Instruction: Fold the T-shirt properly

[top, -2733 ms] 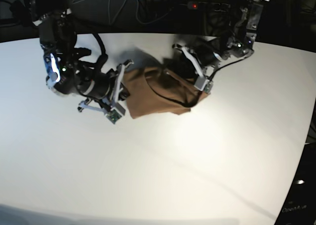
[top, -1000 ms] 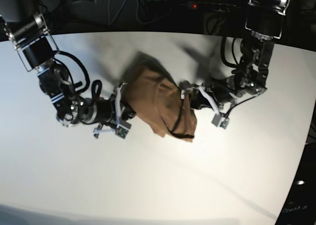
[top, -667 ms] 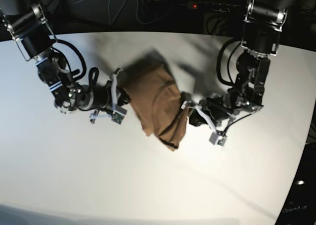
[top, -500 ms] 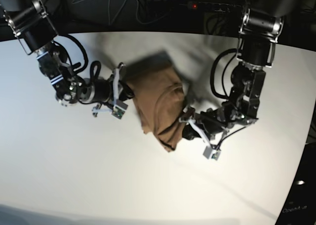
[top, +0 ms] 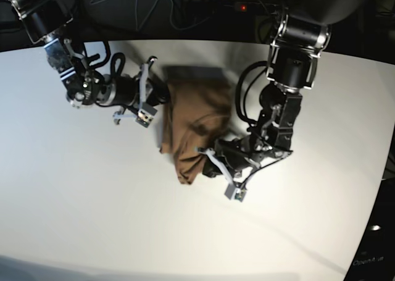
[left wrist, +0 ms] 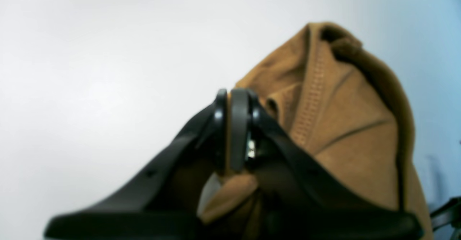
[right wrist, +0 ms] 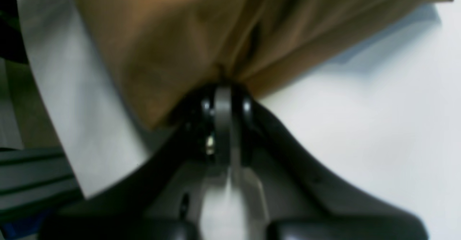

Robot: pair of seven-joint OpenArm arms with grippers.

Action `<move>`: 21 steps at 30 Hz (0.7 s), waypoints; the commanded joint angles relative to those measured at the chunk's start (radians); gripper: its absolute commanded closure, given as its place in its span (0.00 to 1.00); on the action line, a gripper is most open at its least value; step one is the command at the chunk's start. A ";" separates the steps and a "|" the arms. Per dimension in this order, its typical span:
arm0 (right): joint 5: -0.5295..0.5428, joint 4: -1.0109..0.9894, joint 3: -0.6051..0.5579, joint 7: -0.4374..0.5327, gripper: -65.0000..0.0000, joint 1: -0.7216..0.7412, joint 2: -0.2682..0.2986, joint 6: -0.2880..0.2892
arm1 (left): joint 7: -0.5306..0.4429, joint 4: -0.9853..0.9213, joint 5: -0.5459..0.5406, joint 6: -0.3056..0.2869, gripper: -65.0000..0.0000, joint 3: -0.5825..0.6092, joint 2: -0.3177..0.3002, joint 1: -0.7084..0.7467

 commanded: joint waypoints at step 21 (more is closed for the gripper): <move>0.004 0.011 0.020 0.008 0.97 0.010 0.051 -0.019 | 0.358 0.559 -0.014 -0.009 0.97 -0.287 -0.199 0.073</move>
